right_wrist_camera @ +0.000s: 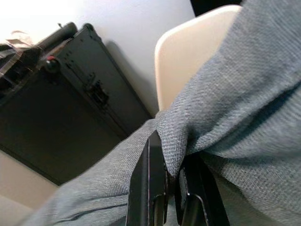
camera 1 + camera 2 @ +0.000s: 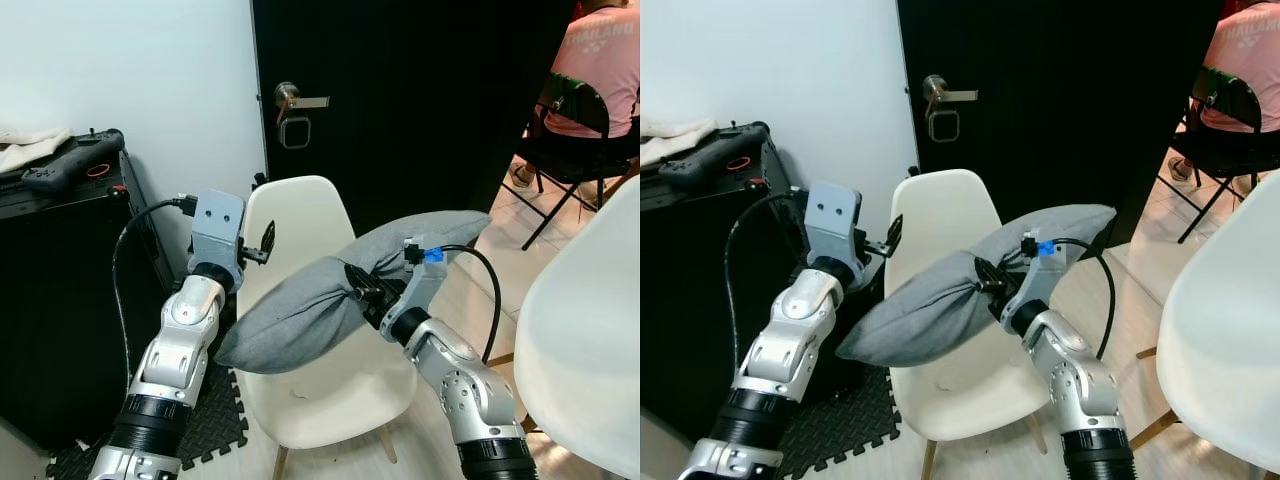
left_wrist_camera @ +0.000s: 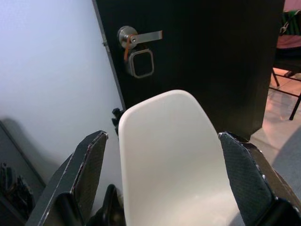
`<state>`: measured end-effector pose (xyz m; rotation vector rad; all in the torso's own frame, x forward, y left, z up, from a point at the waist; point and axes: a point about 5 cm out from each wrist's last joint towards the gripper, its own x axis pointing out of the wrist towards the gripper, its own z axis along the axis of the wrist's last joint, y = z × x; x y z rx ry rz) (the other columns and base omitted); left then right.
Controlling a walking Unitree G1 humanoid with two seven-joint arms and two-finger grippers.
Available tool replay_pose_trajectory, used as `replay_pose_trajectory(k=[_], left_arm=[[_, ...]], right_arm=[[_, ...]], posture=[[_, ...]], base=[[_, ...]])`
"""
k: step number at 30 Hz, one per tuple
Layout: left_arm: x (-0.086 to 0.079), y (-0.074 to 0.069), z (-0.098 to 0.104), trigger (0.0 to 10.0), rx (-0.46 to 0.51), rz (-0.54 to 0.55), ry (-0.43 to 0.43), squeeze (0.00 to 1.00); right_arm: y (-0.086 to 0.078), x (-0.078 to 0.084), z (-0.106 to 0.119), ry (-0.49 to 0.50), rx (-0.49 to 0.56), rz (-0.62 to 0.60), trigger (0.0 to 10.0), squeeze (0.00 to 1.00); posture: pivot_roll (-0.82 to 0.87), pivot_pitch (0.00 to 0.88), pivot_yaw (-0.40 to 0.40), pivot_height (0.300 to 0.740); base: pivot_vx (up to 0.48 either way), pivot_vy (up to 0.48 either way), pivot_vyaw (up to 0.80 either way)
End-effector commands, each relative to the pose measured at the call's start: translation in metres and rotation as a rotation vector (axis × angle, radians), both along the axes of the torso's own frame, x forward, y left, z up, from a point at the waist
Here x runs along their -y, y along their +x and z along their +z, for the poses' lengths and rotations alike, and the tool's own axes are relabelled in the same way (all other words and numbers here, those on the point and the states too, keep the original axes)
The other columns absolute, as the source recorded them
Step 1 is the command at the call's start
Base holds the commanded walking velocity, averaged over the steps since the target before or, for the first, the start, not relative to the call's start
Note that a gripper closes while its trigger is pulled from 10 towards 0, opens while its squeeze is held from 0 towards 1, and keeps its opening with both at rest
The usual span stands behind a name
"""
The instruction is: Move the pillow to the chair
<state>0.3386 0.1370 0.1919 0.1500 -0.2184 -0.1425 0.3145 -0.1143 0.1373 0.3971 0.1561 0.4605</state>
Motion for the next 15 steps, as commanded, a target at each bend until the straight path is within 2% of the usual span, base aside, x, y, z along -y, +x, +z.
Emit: replay_pose_trajectory(k=[1,8,15], left_arm=[[-0.0035,0.0015,-0.0001,10.0,0.001,0.016,0.012,0.00],[-0.0013,-0.0003,-0.0037,10.0,-0.010,0.013,-0.006,0.00],[0.0027,0.0000,-0.0078,10.0,-0.044,0.004,-0.095,0.00]], right_arm=[[0.0044,-0.0070,0.0152,0.008,0.075,0.015,10.0,0.00],[0.0043,-0.0106,0.0127,-0.009,0.066,0.025,10.0,0.00],[0.0054,-0.0099,0.0107,-0.027,0.056,0.017,10.0,0.00]], posture=[[-0.03,0.000,0.011,0.650],[-0.03,0.000,0.006,0.630],[-0.03,0.000,0.008,0.595]], base=[[0.000,0.000,0.00],[0.000,0.000,0.00],[0.000,0.000,0.00]])
